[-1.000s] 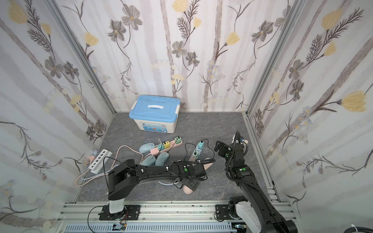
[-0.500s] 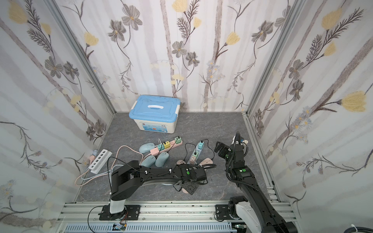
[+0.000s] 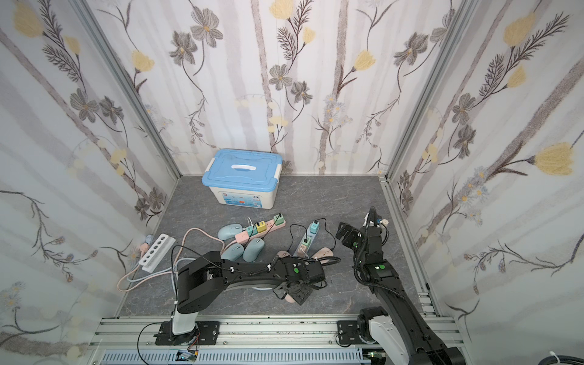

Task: Unplug the wireless mouse
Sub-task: Pick up the mouse from the center of the board.

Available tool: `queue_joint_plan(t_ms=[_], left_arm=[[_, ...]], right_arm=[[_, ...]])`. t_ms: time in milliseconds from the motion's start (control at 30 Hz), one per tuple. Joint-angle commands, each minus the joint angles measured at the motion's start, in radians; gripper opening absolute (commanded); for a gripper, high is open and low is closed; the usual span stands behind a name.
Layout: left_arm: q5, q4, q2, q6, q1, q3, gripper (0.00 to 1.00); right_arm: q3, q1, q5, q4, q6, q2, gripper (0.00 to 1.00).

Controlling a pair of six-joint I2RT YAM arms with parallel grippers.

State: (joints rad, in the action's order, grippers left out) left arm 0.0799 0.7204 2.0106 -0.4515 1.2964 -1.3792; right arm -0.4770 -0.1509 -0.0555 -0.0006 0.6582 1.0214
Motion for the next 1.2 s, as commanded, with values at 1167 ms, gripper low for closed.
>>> queue_joint_plan(t_ms=[1167], left_arm=[[0.034, -0.283, -0.214, 0.041, -0.066, 0.293, 0.51]], right_arm=[[0.058, -0.001, 0.339, 0.150, 0.042, 0.009, 0.94]])
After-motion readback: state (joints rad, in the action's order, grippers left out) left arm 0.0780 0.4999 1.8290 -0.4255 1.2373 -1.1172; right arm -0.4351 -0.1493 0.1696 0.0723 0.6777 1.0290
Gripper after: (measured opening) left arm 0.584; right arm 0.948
